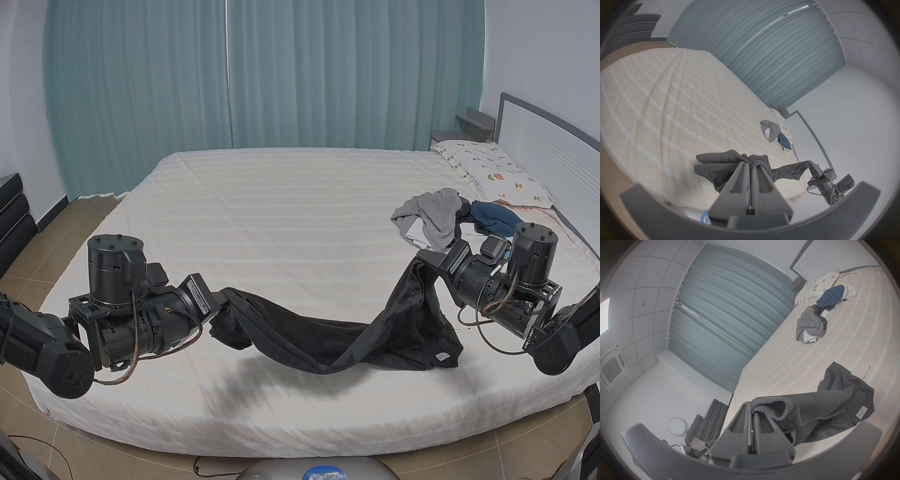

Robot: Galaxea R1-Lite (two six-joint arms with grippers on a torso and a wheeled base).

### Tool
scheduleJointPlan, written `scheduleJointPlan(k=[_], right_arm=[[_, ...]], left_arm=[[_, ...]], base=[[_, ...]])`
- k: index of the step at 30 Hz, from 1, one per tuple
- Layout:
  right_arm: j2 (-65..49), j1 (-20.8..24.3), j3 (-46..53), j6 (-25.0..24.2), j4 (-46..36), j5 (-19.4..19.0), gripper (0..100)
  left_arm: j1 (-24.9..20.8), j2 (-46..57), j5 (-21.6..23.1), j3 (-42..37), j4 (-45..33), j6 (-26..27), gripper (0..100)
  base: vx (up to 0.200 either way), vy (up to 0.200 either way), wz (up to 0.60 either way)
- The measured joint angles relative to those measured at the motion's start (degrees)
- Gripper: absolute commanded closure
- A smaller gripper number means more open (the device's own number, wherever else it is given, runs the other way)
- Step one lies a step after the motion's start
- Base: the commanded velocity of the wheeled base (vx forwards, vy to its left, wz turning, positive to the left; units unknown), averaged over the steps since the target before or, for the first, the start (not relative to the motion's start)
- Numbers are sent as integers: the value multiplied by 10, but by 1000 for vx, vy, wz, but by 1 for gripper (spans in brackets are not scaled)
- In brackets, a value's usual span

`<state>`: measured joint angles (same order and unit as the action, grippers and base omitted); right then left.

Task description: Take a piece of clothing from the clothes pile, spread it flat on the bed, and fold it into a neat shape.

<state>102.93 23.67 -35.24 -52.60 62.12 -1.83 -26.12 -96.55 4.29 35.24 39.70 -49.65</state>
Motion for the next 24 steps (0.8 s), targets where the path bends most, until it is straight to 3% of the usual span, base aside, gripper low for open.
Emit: scheduleJointPlan(k=[2, 24], right_arm=[[0, 0, 1, 1, 0, 0, 100], [-106, 29, 30, 19, -10, -1, 100]], left_arm=[[-1, 0, 0, 0, 0, 0, 100], [-13, 64, 0, -6, -27, 2, 100]], base=[[0, 0, 0], [-200, 0, 0]])
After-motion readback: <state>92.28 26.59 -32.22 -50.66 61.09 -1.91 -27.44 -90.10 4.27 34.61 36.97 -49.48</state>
